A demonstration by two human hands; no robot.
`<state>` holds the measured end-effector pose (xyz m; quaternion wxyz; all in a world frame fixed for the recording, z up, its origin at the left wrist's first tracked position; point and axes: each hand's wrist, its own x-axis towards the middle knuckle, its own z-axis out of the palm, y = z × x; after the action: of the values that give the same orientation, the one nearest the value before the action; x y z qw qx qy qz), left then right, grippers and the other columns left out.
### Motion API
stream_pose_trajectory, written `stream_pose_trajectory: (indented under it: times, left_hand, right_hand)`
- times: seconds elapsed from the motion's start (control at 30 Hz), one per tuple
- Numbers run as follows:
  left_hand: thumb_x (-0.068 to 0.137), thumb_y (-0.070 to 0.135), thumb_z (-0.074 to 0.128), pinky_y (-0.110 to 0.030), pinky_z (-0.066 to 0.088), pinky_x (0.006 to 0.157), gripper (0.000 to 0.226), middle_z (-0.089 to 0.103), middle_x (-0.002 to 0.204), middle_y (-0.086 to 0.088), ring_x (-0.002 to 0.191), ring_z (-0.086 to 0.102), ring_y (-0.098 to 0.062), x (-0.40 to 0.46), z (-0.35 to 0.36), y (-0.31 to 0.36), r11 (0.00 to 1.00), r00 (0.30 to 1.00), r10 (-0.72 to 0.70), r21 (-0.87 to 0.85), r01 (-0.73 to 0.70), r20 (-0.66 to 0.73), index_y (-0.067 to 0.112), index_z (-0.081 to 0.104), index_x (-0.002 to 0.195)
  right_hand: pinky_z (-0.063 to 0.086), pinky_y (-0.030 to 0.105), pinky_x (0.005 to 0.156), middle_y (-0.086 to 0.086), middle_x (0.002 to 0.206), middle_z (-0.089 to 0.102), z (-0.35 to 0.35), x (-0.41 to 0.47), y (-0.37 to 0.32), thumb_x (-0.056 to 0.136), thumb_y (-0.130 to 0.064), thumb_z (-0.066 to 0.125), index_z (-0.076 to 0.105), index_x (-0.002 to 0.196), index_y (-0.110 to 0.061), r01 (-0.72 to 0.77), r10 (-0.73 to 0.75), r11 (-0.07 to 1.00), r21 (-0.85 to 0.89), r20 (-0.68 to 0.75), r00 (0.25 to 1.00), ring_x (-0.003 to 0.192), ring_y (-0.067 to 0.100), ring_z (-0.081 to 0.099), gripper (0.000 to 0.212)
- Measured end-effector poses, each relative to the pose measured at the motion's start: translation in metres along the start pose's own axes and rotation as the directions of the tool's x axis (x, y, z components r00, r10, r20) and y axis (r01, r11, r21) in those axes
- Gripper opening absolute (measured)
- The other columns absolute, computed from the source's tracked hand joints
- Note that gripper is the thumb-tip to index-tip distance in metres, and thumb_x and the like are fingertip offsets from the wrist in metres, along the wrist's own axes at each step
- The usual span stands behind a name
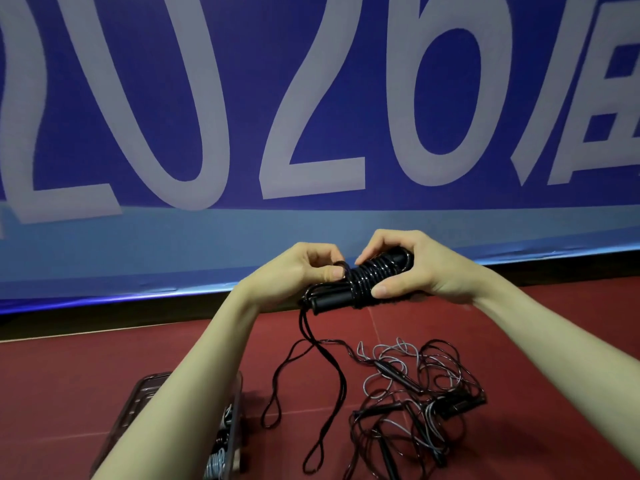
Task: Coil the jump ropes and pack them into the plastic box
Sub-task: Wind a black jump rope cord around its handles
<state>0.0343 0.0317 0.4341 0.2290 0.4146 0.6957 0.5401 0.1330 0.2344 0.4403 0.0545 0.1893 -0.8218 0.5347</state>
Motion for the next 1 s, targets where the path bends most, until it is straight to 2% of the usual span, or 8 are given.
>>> stream_pose_trajectory:
  times: [0.17,0.33,0.4,0.47,0.57,0.73,0.87,1.0]
  left_hand:
    - [0.09,0.031,0.06,-0.016,0.04,0.053,0.024,0.058,0.065,0.003,0.054,0.05,-0.007,0.005,0.006,-0.009,0.996,0.994,0.006,-0.083,-0.015,-0.105,0.012,0.054,0.076]
    - [0.09,0.01,0.046,-0.021,0.014,0.047,0.025,0.036,0.056,0.006,0.047,0.023,-0.006,0.012,0.008,-0.008,0.969,0.997,-0.014,-0.247,-0.006,-0.078,0.018,0.042,0.067]
    - [0.098,0.023,0.044,-0.022,0.012,0.047,0.029,0.032,0.054,0.006,0.047,0.019,-0.006,0.015,0.011,-0.009,0.964,0.996,-0.029,-0.266,0.005,-0.088,0.016,0.04,0.07]
    - [0.09,0.044,0.044,-0.022,0.012,0.046,0.035,0.03,0.052,0.006,0.046,0.017,-0.006,0.018,0.015,-0.008,0.962,0.994,-0.022,-0.272,-0.008,-0.105,0.017,0.041,0.067]
    - [0.092,0.05,0.044,-0.024,0.012,0.047,0.045,0.025,0.052,0.007,0.05,0.012,-0.01,0.022,0.019,-0.007,0.97,0.984,-0.036,-0.241,-0.008,-0.175,0.026,0.043,0.054]
    - [0.102,0.038,0.039,-0.025,0.015,0.049,0.045,0.023,0.054,0.006,0.05,0.016,-0.012,0.025,0.023,-0.013,0.994,0.962,-0.059,-0.107,0.031,-0.265,0.021,0.038,0.061]
    - [0.103,0.04,0.036,-0.024,0.02,0.049,0.043,0.027,0.055,0.007,0.048,0.023,-0.01,0.022,0.035,-0.021,0.987,0.959,-0.093,0.104,0.124,-0.267,0.014,0.051,0.073]
    - [0.102,0.035,0.038,-0.023,0.032,0.052,0.038,0.051,0.07,0.001,0.055,0.041,-0.011,0.028,0.049,-0.013,0.802,0.964,-0.031,0.569,0.18,-0.263,0.01,0.062,0.087]
  right_hand:
    - [0.05,0.021,0.065,-0.002,0.082,0.065,-0.002,0.002,-0.002,0.064,-0.013,0.078,0.068,0.095,-0.015,0.023,-0.017,0.997,0.071,-0.086,0.996,0.073,0.011,0.06,0.033]
    - [0.045,0.03,0.052,0.001,0.081,0.066,-0.001,0.004,0.0,0.06,-0.022,0.08,0.07,0.091,-0.024,0.019,0.011,0.976,0.216,-0.135,0.991,0.061,0.018,0.06,0.033]
    - [0.039,0.034,0.058,0.001,0.082,0.066,-0.002,0.006,0.003,0.059,-0.027,0.079,0.07,0.091,-0.025,0.019,0.025,0.964,0.266,-0.161,0.987,0.06,0.023,0.059,0.033]
    - [0.036,0.037,0.062,-0.001,0.082,0.066,-0.002,0.008,0.005,0.059,-0.029,0.078,0.071,0.091,-0.025,0.035,0.026,0.951,0.308,-0.191,0.981,0.059,0.025,0.058,0.033]
    - [0.036,0.033,0.058,0.001,0.082,0.067,-0.002,0.012,0.008,0.06,-0.03,0.08,0.07,0.093,-0.023,0.052,0.03,0.949,0.31,-0.252,0.967,0.058,0.024,0.059,0.035]
    - [0.029,0.018,0.035,0.005,0.073,0.065,0.0,0.016,0.011,0.066,-0.011,0.081,0.066,0.094,-0.014,0.089,0.044,0.949,0.302,-0.407,0.913,0.049,0.021,0.057,0.032]
    - [0.026,0.018,0.034,0.01,0.073,0.063,-0.016,0.019,0.019,0.079,-0.006,0.072,0.062,0.092,-0.011,0.129,0.142,0.919,0.373,-0.618,0.773,0.045,0.018,0.055,0.017]
    - [0.028,0.02,0.035,0.012,0.075,0.063,-0.02,0.017,0.032,0.082,-0.006,0.073,0.061,0.098,-0.007,0.078,0.145,0.955,0.285,-0.682,0.716,0.046,0.019,0.056,0.02]
